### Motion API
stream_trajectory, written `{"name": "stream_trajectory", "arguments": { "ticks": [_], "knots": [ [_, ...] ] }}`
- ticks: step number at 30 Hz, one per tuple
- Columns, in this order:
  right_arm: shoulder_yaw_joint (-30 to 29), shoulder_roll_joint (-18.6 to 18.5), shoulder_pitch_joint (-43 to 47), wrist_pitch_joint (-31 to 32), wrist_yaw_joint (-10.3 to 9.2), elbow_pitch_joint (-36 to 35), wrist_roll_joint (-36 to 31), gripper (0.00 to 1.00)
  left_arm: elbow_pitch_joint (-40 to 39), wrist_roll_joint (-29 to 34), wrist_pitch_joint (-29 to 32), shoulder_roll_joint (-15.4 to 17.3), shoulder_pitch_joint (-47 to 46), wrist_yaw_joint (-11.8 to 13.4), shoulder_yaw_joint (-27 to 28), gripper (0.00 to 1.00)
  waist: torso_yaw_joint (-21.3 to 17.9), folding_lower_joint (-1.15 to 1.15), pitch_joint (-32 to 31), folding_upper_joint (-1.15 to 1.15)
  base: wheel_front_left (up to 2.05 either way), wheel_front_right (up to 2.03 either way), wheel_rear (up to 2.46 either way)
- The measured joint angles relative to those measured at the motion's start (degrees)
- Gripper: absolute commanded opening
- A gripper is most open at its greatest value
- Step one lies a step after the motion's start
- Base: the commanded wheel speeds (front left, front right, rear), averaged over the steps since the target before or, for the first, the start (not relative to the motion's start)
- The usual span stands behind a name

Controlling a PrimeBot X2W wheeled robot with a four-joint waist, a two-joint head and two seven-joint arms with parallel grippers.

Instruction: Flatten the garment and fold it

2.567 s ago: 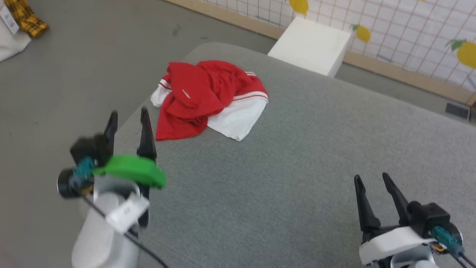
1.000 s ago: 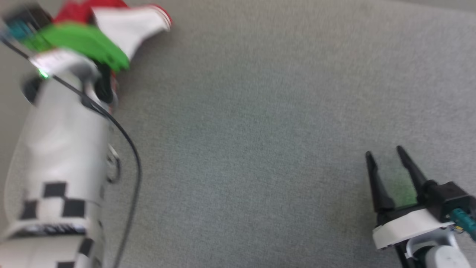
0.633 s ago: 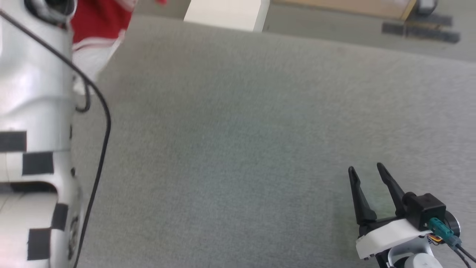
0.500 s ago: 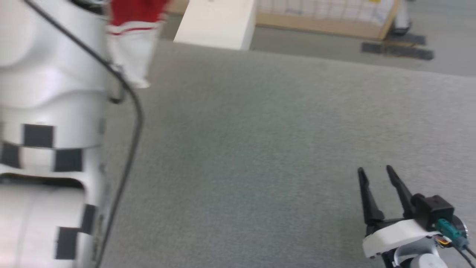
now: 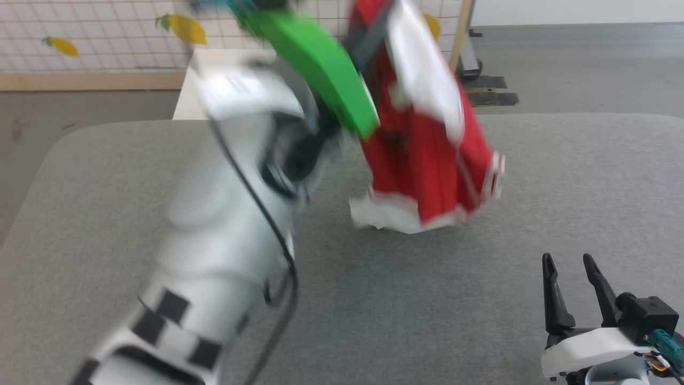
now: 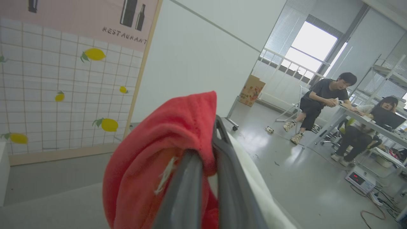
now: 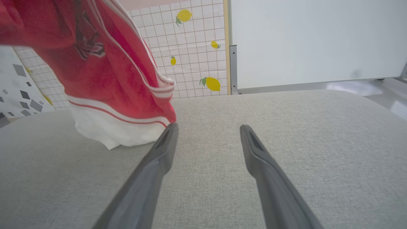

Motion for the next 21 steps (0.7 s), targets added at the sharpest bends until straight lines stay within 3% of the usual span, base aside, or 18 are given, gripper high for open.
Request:
{"name": "stream_trajectory", "arguments": {
  "ticks": [10,16,17,18,21],
  "knots": [
    [-0.22,0.00,0.05,-0.05,0.00,0.05,0.40,1.00,14.05,0.94,-1.00,-0.36,24.48,6.44,-20.38,0.00,-2.62,0.00,0.16,0.00,0.00,0.00,0.00],
    [-0.30,0.01,0.06,-0.05,0.00,0.32,0.49,1.00,16.77,-4.02,4.00,-0.37,28.01,7.04,-23.95,0.00,-1.62,0.00,-0.01,0.00,0.00,0.00,0.00],
    [-0.32,0.01,0.07,-0.05,0.00,0.42,0.59,1.00,16.48,-5.05,4.19,-0.37,28.02,7.06,-23.74,0.04,-1.39,0.00,-0.08,0.00,0.00,0.00,0.00],
    [-0.36,0.00,0.08,-0.05,0.00,0.52,0.75,1.00,15.83,-6.08,4.00,-0.40,28.00,7.14,-23.12,1.00,-1.07,0.00,-0.18,0.00,0.00,0.00,0.00],
    [-0.31,0.01,0.12,-0.13,0.00,0.87,0.96,1.00,13.43,-8.22,1.51,-0.34,27.16,7.65,-20.08,1.00,-0.19,0.00,-0.74,0.00,0.00,0.00,0.00]
  ]
}}
